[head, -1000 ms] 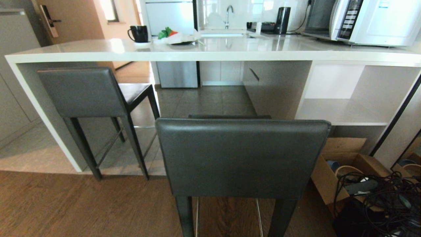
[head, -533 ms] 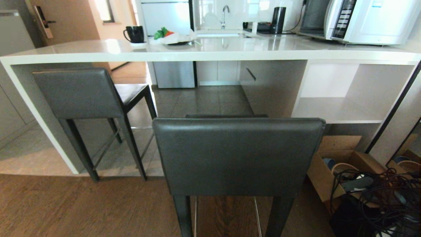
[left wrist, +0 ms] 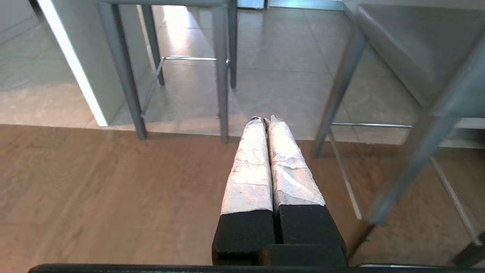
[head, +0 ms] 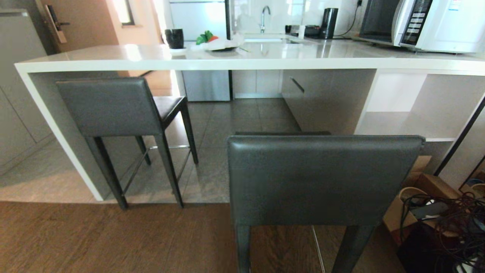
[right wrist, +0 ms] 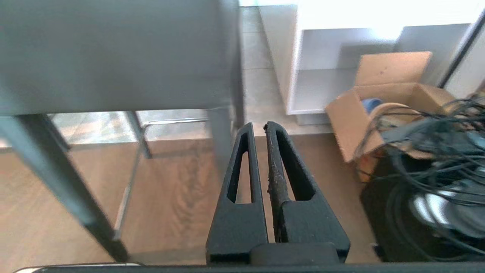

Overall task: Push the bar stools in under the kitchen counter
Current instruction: Pull the gray chair out from under the dining table

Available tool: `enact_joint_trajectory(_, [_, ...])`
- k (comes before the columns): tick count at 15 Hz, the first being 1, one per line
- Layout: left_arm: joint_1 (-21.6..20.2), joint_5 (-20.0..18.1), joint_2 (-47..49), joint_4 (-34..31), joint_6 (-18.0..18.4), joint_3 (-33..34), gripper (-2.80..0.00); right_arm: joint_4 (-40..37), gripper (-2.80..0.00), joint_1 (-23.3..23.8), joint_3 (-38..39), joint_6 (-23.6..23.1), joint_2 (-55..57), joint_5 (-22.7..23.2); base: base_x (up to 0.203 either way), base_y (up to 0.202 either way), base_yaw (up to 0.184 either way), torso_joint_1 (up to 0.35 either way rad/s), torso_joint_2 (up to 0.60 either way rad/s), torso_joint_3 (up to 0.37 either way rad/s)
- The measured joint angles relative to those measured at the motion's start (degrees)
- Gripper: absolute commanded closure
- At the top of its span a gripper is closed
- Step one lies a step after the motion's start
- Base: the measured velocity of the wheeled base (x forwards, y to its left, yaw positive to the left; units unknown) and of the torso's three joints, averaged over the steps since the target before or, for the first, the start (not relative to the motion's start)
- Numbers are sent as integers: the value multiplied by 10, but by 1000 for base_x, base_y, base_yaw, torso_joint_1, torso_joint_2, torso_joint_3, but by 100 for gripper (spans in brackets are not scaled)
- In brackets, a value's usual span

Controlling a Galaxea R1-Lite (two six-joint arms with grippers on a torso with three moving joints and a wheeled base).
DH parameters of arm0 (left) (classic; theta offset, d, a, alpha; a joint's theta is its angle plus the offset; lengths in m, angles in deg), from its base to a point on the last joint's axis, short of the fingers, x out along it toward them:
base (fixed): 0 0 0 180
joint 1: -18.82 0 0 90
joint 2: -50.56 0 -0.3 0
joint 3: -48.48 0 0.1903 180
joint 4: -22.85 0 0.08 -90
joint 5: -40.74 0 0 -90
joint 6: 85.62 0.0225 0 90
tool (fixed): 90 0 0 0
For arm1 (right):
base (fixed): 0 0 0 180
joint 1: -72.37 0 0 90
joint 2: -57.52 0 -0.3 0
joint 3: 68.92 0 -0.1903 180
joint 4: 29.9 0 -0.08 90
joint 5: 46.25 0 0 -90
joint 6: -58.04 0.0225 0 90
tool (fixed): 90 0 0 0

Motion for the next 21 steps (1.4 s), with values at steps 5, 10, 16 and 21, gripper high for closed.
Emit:
enact_joint_trajectory(5, [0,0,0,0,0,0,0,-1,0,0,0,0,0,0,0,200,0,3,5,1])
enact_joint_trajectory(10, [0,0,0,0,0,0,0,-1,0,0,0,0,0,0,0,196,-2,5,1,2])
enact_joint_trajectory(16, [0,0,0,0,0,0,0,0,0,0,0,0,0,0,0,197,-2,1,2,2])
enact_joint_trajectory(21, [0,0,0,0,0,0,0,-1,0,0,0,1,0,0,0,197,-2,0,1,4])
